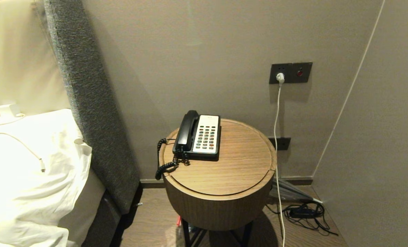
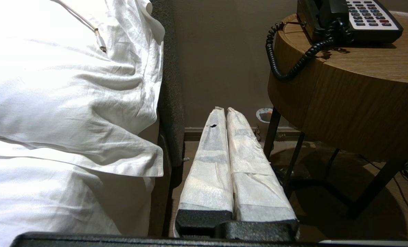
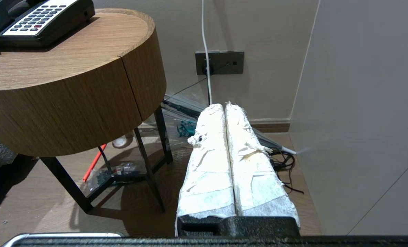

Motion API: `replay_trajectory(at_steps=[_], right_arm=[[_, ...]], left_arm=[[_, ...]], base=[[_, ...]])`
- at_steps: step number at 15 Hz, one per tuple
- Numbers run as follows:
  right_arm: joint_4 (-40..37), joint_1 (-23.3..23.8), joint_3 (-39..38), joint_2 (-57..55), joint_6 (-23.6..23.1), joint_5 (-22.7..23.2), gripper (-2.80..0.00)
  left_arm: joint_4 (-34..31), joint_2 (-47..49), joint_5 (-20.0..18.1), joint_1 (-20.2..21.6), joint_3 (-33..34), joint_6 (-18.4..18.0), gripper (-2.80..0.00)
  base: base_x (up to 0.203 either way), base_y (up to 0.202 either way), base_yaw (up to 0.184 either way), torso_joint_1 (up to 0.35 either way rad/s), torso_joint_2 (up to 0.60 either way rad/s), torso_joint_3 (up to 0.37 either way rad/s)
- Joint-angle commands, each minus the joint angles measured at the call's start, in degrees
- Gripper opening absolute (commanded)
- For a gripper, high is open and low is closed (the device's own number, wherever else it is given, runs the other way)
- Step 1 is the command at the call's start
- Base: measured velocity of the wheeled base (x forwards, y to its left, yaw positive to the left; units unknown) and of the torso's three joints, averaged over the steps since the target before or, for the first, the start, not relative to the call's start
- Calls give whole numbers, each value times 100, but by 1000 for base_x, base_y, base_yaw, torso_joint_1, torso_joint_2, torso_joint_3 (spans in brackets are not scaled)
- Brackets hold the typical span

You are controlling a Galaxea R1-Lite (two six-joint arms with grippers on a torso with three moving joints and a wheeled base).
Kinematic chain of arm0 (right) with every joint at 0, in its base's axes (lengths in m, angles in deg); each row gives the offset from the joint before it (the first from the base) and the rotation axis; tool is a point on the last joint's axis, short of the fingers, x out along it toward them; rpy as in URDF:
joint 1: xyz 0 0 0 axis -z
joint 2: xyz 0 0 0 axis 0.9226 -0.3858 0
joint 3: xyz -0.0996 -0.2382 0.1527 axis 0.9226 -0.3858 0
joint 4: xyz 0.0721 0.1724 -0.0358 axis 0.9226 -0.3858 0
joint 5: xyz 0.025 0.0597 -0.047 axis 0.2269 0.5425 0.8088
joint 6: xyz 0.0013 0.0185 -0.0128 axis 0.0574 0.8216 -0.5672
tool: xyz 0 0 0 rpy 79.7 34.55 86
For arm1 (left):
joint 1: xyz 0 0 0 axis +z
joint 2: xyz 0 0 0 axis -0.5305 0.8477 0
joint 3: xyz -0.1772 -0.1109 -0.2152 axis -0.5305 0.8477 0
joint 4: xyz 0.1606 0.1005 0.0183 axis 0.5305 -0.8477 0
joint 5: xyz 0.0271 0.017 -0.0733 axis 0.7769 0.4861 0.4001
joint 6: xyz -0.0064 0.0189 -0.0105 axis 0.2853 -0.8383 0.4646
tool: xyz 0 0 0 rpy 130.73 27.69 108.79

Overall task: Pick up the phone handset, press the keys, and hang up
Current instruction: Pick up the desk phone handset

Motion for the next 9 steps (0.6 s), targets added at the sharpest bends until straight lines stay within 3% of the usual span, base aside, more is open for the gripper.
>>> replay_trajectory(at_steps=[1, 9], right_arm=[[0, -2, 0, -8, -1, 2, -280], [0, -2, 0, -8, -1, 2, -280]], left_arm=[[-14, 9, -2, 0, -5, 13, -280], [-2, 9, 25, 8, -2, 241, -280]], base=[[0, 0, 0, 2, 2, -27], [0, 0, 0, 2, 3, -185]])
